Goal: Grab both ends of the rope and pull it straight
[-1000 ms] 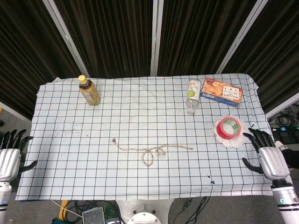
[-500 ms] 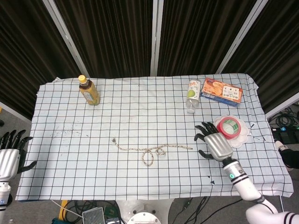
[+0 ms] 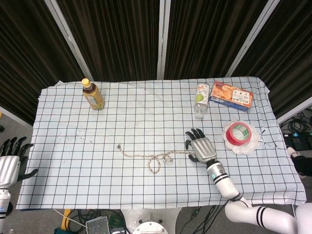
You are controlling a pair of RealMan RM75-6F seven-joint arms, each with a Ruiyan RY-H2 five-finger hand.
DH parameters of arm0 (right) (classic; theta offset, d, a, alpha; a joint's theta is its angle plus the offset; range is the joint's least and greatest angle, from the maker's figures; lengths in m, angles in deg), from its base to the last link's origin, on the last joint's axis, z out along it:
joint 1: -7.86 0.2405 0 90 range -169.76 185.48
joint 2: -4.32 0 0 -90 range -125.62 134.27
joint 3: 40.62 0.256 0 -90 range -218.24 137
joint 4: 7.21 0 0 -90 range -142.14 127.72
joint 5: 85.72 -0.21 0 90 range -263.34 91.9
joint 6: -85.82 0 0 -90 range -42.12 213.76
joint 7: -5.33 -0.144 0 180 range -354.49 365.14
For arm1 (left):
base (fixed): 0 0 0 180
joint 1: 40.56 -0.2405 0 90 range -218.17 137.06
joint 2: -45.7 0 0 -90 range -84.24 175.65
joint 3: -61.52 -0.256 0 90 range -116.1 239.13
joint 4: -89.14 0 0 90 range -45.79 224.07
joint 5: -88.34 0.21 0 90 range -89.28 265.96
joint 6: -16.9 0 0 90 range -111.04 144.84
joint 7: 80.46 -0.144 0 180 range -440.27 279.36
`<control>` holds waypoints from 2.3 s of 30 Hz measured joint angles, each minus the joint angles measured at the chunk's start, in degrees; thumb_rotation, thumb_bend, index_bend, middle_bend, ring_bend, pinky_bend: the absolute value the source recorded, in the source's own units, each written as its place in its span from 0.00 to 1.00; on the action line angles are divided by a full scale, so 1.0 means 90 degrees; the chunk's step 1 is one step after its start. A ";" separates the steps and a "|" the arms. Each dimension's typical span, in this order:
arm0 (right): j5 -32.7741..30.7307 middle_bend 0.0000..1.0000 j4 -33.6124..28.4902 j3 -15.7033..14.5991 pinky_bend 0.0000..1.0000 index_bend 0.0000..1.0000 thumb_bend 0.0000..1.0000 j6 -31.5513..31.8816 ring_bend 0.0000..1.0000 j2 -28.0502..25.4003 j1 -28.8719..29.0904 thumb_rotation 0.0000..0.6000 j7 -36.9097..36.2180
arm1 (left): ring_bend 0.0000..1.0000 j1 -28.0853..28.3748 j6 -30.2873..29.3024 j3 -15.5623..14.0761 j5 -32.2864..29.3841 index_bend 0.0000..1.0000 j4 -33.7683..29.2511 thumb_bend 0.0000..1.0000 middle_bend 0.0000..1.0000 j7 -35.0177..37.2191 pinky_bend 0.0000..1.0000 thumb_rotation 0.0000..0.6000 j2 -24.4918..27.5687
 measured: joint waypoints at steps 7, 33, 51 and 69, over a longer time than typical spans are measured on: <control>-0.0148 0.13 0.0218 -0.0056 0.00 0.51 0.28 -0.0046 0.00 0.0246 0.0143 1.00 0.0145 | 0.00 -0.0007 0.0022 -0.0001 -0.0026 0.25 0.0150 0.05 0.08 0.0132 0.00 1.00 -0.0039; -0.0382 0.17 0.0235 -0.0080 0.00 0.60 0.43 0.0028 0.00 0.0264 0.0305 1.00 0.0160 | 0.00 0.0295 0.0083 0.0047 0.0321 0.27 0.0270 0.05 0.08 0.0231 0.00 1.00 -0.0057; -0.1111 0.17 -0.0751 0.0271 0.00 0.61 0.43 0.0143 0.00 -0.0338 0.0629 1.00 0.0846 | 0.00 0.2782 0.2729 0.0087 0.1199 0.39 0.0256 0.09 0.09 0.1671 0.00 1.00 -0.0484; -0.1441 0.17 -0.0654 0.0173 0.00 0.61 0.43 0.0211 0.00 -0.0213 0.0846 1.00 0.0938 | 0.00 0.3889 0.3468 0.0193 0.0929 0.47 0.0748 0.18 0.09 0.0811 0.00 1.00 -0.1947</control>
